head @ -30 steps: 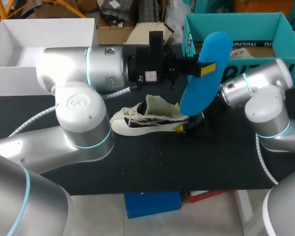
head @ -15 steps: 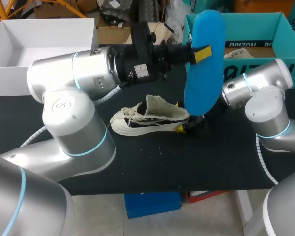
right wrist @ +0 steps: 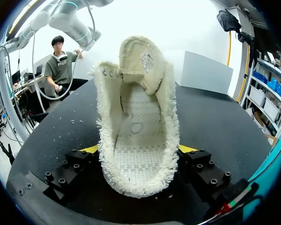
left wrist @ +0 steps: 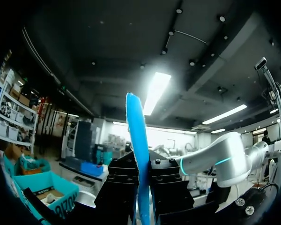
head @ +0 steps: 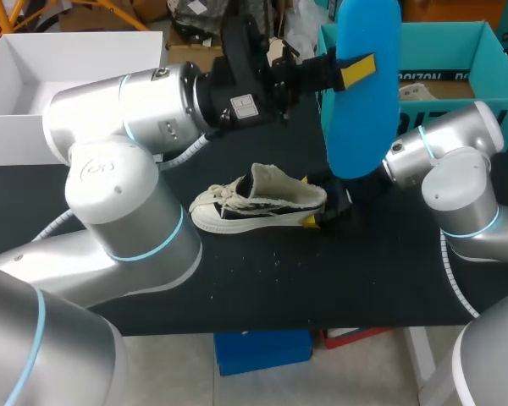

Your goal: Take the shoe out of the shoebox, open the shoe tongue, remove and reinsert the insole, then place the shoe into the shoebox

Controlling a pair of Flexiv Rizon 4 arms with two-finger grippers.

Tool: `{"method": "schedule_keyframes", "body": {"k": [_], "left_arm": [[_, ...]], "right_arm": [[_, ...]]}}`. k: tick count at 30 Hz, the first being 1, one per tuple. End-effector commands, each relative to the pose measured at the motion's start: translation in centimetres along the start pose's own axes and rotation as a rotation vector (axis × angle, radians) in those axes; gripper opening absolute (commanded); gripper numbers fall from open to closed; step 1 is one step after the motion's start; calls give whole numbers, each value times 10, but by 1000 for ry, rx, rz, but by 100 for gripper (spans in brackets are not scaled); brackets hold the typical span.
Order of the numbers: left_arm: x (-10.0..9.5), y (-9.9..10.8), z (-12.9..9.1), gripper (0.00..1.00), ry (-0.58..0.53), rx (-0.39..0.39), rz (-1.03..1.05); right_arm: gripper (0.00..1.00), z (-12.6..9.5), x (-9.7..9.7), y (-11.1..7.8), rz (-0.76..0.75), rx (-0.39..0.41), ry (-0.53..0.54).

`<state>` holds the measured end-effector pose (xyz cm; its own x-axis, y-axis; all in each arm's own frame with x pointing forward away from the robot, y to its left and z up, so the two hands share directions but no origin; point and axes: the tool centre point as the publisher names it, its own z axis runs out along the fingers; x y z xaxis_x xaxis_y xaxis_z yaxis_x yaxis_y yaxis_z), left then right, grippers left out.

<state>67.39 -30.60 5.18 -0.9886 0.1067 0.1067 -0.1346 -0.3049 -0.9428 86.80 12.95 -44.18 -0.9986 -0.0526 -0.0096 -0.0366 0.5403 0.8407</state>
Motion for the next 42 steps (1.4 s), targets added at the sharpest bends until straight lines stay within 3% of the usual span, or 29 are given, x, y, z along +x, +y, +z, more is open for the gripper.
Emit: {"method": "schedule_keyframes", "body": {"k": [1, 10, 11, 12, 14, 15, 18, 29, 35, 42], "left_arm": [[4, -7, 7, 0, -12, -25, -3], [5, -7, 6, 0, -40, -21, 20], [5, -7, 6, 0, -40, -21, 20], [5, -7, 6, 0, -40, -21, 20], [5, -7, 6, 0, -40, -21, 20], [5, -7, 6, 0, -40, -21, 20], [5, -7, 6, 0, -40, -21, 20], [5, -7, 6, 0, -40, -21, 20], [5, -7, 6, 0, -40, -21, 20], [5, -7, 6, 0, -40, -21, 20]], "right_arm": [[0, 3, 0, -2, 1, 1, -1], [0, 3, 0, -2, 1, 1, -1], [15, 3, 0, -2, 1, 1, -1], [36, 1, 0, -1, -9, 3, 3], [46, -2, 2, 1, -17, 25, 14], [100, -3, 3, 2, -32, 45, 18], [100, -15, 5, 9, -74, 118, 20], [100, -73, 1, 33, -206, 614, -3], [100, -84, 2, 41, -251, 870, -25], [100, -89, 3, 48, -269, 1053, -58]]}}
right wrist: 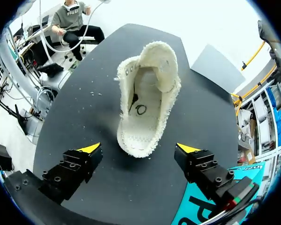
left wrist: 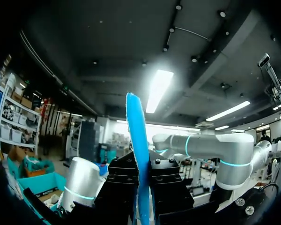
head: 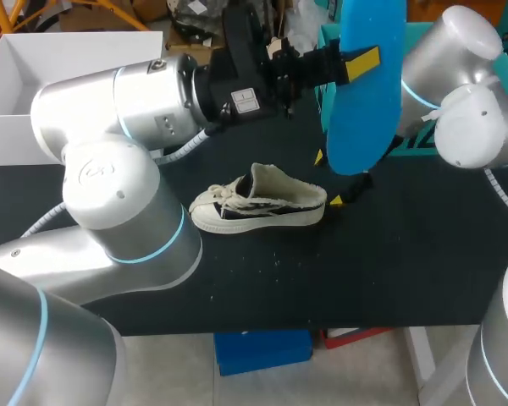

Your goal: Take the shoe out of the shoebox, open the shoe tongue, remove and reinsert the insole, then place the shoe into the shoebox

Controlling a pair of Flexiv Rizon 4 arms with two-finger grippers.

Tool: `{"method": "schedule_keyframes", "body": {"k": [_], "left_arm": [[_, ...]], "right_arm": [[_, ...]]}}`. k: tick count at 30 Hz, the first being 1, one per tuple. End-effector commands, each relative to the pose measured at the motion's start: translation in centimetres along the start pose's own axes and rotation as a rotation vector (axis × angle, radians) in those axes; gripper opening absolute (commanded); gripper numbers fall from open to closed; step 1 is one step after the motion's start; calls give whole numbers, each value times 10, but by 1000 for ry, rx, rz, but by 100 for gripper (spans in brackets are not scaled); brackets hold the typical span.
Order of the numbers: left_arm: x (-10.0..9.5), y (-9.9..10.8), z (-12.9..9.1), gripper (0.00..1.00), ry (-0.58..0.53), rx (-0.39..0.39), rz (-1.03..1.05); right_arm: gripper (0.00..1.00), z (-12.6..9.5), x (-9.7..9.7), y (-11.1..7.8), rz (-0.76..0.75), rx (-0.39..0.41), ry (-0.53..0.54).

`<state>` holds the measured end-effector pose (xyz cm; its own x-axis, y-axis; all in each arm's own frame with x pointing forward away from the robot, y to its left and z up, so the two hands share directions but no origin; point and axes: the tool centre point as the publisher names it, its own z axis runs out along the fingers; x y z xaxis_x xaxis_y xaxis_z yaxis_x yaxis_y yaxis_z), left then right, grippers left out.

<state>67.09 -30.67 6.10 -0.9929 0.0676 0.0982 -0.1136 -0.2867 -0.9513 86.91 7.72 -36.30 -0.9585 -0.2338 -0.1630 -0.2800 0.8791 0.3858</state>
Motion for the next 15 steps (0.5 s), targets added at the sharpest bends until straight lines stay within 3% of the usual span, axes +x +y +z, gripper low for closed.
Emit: {"method": "schedule_keyframes", "body": {"k": [1, 8, 15], "left_arm": [[1, 1, 2, 0, -5, 0, 0], [1, 1, 2, 0, -5, 0, 0], [1, 1, 2, 0, -5, 0, 0]], "right_arm": [[100, -9, -1, 8, -25, 502, -7], [100, -18, -6, 17, -15, 596, -13], [100, -21, -10, 28, -19, 654, 47]]}}
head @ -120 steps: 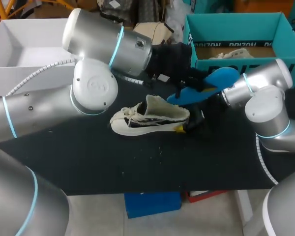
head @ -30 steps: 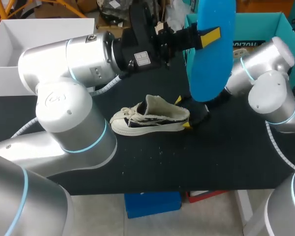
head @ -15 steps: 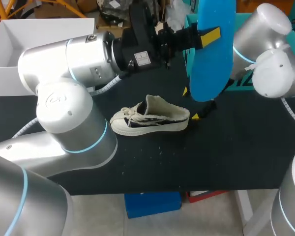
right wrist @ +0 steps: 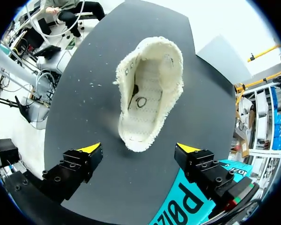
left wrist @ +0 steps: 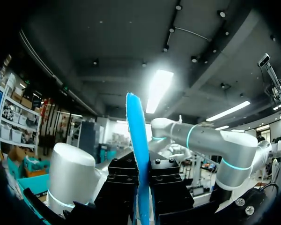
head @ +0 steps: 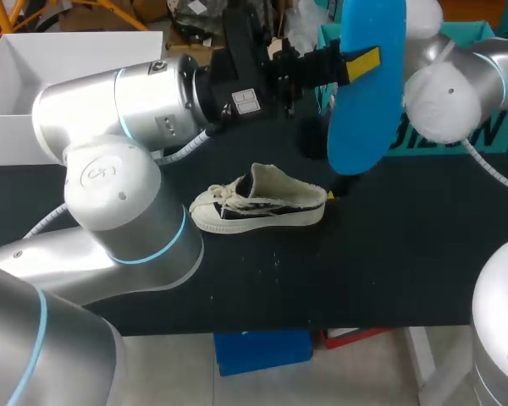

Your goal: Take the shoe out of the shoebox, open the shoe tongue, remove and reinsert the insole, then place the shoe into the shoebox

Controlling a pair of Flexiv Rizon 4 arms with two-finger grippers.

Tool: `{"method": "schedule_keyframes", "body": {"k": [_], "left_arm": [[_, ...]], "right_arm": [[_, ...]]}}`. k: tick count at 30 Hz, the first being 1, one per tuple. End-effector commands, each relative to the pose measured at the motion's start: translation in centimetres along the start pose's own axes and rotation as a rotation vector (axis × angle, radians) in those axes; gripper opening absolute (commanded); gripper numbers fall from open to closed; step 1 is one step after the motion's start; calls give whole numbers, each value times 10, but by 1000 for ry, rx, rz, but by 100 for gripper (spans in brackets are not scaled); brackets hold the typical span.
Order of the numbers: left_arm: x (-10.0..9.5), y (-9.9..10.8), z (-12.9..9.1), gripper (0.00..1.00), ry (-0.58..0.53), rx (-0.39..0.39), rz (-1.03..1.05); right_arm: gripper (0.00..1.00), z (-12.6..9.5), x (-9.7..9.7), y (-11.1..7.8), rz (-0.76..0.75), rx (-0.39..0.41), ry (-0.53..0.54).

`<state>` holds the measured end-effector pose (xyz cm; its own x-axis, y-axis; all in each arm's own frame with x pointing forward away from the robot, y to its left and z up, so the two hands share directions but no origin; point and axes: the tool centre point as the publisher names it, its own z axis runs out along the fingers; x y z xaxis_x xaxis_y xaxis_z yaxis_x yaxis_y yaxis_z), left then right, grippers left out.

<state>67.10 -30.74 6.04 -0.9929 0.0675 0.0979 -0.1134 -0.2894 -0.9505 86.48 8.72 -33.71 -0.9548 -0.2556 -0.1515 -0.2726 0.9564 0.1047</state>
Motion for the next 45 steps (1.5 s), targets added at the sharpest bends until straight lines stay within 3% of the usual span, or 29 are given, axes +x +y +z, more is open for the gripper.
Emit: {"method": "schedule_keyframes", "body": {"k": [1, 13, 24, 40, 45], "left_arm": [[1, 0, 1, 0, -5, -3, 0], [1, 0, 1, 0, -5, -3, 0], [1, 0, 1, 0, -5, -3, 0], [1, 0, 1, 0, -5, -3, 0], [1, 0, 1, 0, -5, -3, 0]], "right_arm": [[100, -4, -8, 8, -5, 369, 37], [100, -1, -9, 14, 20, 420, 92], [100, 4, -6, 15, 102, 311, 85], [100, 10, -6, 22, 128, 290, 94], [100, 8, -6, 22, 148, 185, 79]]}}
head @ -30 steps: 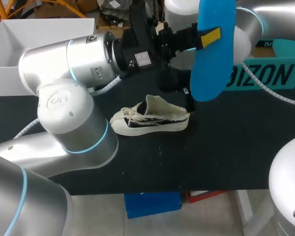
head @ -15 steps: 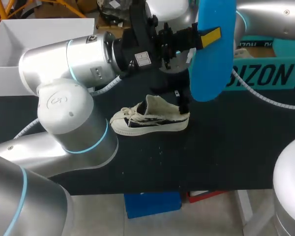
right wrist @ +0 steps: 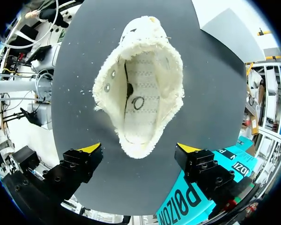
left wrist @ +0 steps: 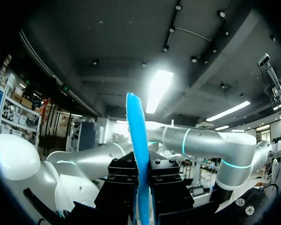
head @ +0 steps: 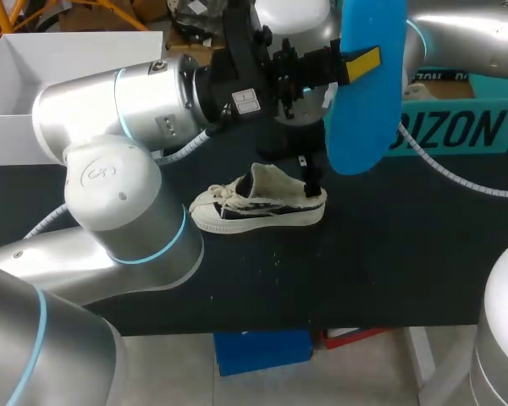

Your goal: Take the shoe out of the shoebox, open the shoe tongue, remove and reinsert the insole, then place the shoe into the shoebox

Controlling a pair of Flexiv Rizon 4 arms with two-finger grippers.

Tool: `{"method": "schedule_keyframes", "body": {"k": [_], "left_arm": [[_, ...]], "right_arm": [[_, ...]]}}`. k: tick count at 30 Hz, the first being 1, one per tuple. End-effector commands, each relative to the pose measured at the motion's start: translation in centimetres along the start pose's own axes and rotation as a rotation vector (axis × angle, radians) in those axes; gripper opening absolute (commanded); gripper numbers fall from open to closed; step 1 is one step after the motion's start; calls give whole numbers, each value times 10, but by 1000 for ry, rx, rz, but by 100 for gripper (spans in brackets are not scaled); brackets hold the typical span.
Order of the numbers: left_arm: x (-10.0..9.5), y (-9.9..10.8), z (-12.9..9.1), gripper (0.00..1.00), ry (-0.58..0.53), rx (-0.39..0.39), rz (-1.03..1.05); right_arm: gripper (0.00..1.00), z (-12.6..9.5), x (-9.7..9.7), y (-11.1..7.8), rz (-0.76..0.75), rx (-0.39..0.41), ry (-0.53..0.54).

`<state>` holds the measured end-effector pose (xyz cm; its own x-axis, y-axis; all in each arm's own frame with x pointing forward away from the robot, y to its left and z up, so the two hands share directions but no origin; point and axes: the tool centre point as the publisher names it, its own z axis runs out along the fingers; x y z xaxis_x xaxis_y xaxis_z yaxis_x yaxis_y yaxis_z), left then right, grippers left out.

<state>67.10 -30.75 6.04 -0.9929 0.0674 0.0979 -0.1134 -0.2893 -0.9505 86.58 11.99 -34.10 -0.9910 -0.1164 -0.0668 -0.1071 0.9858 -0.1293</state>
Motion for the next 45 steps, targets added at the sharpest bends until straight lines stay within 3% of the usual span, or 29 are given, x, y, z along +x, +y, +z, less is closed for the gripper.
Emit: {"method": "schedule_keyframes", "body": {"k": [1, 3, 9, 13, 25, 35, 45], "left_arm": [[2, 0, 1, 0, -5, -3, 0], [2, 0, 1, 0, -5, -3, 0], [2, 0, 1, 0, -5, -3, 0], [2, 0, 1, 0, -5, -3, 0], [2, 0, 1, 0, -5, -3, 0], [2, 0, 1, 0, -5, -3, 0], [2, 0, 1, 0, -5, -3, 0]], "right_arm": [[100, 2, 2, -9, 0, -83, -3], [100, 0, 3, -8, 12, -208, -1], [100, -2, 5, -8, 8, -383, -21], [100, -4, 5, -5, 8, -570, -31], [100, 16, 4, 0, -17, -908, 10], [100, 34, 4, 1, 0, -1118, 16], [100, 51, 4, -3, 30, -1157, -6]]}}
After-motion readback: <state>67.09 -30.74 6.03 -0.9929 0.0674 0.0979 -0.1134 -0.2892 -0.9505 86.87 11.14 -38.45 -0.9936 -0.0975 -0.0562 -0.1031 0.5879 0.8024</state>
